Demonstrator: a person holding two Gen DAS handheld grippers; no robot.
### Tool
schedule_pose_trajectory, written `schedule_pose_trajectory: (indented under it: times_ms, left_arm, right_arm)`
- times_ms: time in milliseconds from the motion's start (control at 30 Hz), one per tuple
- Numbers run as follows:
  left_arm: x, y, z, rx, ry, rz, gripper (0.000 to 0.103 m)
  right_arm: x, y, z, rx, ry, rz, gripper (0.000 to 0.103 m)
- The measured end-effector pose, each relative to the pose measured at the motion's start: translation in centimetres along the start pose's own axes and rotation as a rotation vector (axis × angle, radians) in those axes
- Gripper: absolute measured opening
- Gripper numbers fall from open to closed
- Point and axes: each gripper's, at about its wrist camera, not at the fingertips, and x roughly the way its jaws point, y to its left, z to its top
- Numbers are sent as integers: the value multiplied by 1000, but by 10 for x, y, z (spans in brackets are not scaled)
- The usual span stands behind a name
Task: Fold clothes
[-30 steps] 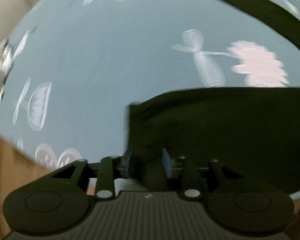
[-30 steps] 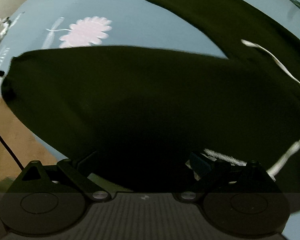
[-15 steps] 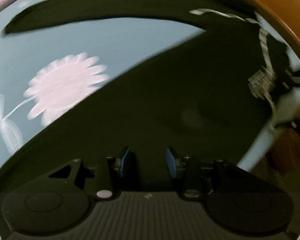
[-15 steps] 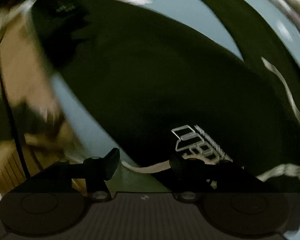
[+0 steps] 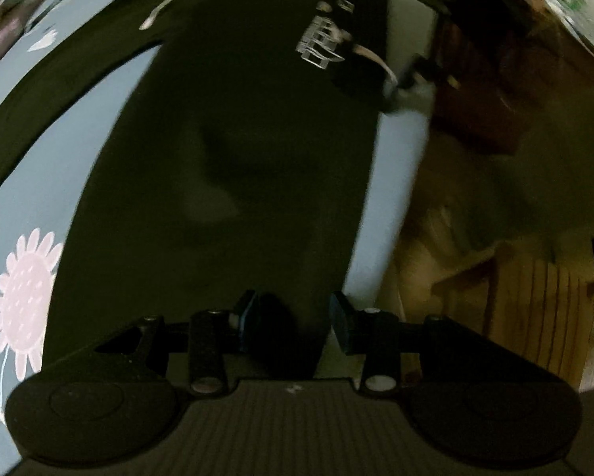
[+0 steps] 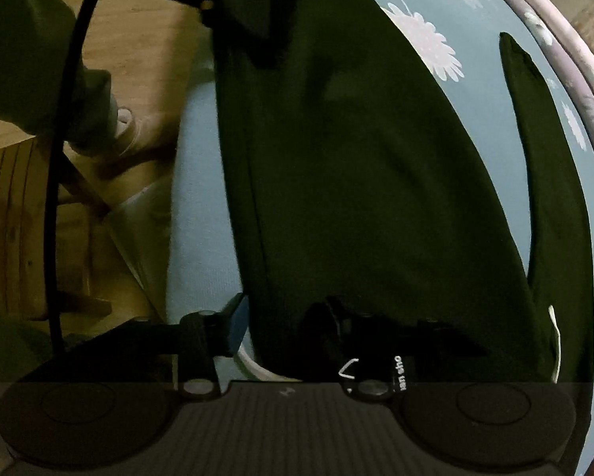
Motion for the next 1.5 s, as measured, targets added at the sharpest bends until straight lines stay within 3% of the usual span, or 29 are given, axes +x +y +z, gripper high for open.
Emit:
schedule_pose_trajectory:
  times_ms: [133,200,233,267,333,667,800,967,1100,1233,1367,1500]
  left_arm:
    - [3,-14,-6,109,30,3,48]
    - [7,-15,-9,136,59,6,47]
    - [9,-16,-10,146,74,9,35]
    - [10,-15,-9,140,81,-1,27]
    - [8,-9,-7,111,89,-22,2]
    - [6,13,-6,-18,113,-116,2]
    - [-2,30,-6,-139,120,-144,12]
    - [-33,66,-10,-286,98,-169,21]
    - [-45,104,-4,-436,56,-95,22]
    - [-39,155,5,-654,-15,-1,21]
    - [-26,193,23,-813,-93,-7,22]
    - [-14,222,37,-907,-157,-53,22]
  right_arm:
    - [3,-1,1,-21,7,10,38]
    - [2,-1,3,-22,12,23,15]
    - [2,-2,4,-19,18,28,10]
    - [1,-3,5,-14,22,32,8]
    - [-1,-7,5,33,32,18,5]
    - [2,-22,2,205,77,202,6]
    - [-6,-33,0,283,65,184,18]
    - [-36,-68,-12,413,13,131,19]
    - [-46,-121,-19,546,-44,23,19]
    - [-27,-178,-16,671,-108,-52,17]
    - [2,-214,-6,739,-142,-82,13]
    - [24,-208,-14,741,-97,-47,12]
